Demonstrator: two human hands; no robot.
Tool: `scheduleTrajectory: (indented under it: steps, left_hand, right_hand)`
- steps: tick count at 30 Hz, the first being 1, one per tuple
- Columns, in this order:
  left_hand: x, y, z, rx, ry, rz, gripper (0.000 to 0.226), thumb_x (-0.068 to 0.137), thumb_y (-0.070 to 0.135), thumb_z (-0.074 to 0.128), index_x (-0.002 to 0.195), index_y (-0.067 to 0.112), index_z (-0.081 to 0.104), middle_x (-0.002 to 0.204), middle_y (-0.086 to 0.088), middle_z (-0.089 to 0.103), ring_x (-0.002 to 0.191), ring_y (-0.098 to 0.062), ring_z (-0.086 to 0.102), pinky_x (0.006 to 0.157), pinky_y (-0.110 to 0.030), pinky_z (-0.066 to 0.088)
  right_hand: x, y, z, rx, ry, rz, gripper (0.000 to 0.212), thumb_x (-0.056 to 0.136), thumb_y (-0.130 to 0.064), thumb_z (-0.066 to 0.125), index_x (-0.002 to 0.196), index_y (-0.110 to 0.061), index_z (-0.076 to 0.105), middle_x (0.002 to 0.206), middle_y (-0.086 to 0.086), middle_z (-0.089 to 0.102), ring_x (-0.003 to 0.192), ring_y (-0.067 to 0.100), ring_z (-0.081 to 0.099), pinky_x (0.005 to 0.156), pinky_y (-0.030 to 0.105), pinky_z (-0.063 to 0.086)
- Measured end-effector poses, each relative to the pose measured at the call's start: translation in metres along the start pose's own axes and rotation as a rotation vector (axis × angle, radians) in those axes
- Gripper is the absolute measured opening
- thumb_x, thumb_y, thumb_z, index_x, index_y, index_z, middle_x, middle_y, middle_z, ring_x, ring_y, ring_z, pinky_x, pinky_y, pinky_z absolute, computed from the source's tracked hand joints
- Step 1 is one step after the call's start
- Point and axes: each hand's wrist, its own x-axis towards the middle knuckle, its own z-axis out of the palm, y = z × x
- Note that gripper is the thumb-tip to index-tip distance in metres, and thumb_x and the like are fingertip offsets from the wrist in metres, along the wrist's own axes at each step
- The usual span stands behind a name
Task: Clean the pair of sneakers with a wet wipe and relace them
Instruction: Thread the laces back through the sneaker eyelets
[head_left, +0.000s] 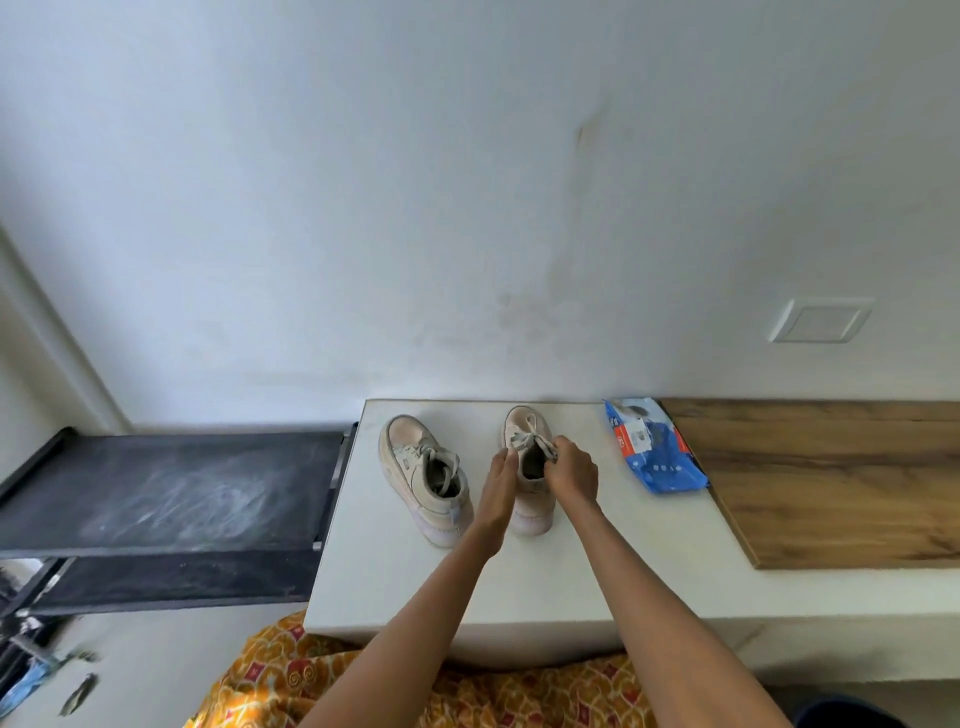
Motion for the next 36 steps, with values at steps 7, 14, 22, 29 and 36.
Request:
scheduleTrajectory:
  steps: [7,14,22,29,36]
  left_hand:
    - [0.000,-0.010,-0.014,0.368,0.194,0.287,0.028,0.091,0.005,0.049,0.116,0.014,0.057,0.112,0.002,0.059,0.095,-0.006,0.056,0.087,-0.029,0.047]
    - [0.014,-0.002,-0.078,0.591,0.601,0.045,0.052,0.076,0.000,0.054,0.127,0.003,0.043,0.129,-0.017,0.041,0.118,-0.036,0.039,0.095,-0.043,0.037]
    - [0.003,-0.025,-0.112,0.591,0.354,-0.055,0.055,0.077,0.007,0.054,0.131,0.007,0.043,0.125,-0.015,0.048,0.118,-0.031,0.043,0.098,-0.043,0.040]
    - [-0.046,-0.050,-0.097,0.660,0.250,0.101,0.053,0.080,0.026,0.059,0.131,0.022,0.042,0.112,-0.003,0.055,0.105,-0.018,0.051,0.088,-0.039,0.047]
    - [-0.076,-0.045,-0.096,0.722,0.034,0.121,0.034,0.088,0.040,0.055,0.120,0.030,0.055,0.107,0.004,0.054,0.095,-0.010,0.057,0.082,-0.032,0.051]
  right_hand:
    - [0.000,-0.003,-0.004,-0.023,0.071,-0.091,0.033,0.091,-0.012,0.049,0.124,-0.013,0.052,0.118,0.012,0.054,0.109,0.028,0.051,0.075,0.031,0.043]
    - [-0.036,-0.064,0.037,0.252,0.015,-0.373,0.028,0.085,-0.003,0.050,0.111,-0.008,0.059,0.111,0.011,0.055,0.106,0.027,0.053,0.084,0.035,0.043]
    - [-0.065,-0.066,0.063,0.044,-0.237,-0.297,0.035,0.090,-0.019,0.048,0.125,-0.018,0.050,0.123,0.004,0.051,0.108,0.025,0.054,0.079,0.033,0.045]
    - [-0.098,-0.024,0.027,0.140,-0.374,-0.335,0.033,0.082,-0.024,0.062,0.115,-0.024,0.060,0.092,-0.002,0.061,0.084,0.015,0.061,0.076,0.032,0.053]
    - [-0.133,0.007,0.007,0.262,-0.325,-0.333,0.017,0.084,-0.031,0.068,0.085,-0.015,0.063,0.075,-0.007,0.064,0.072,0.007,0.062,0.064,0.022,0.048]
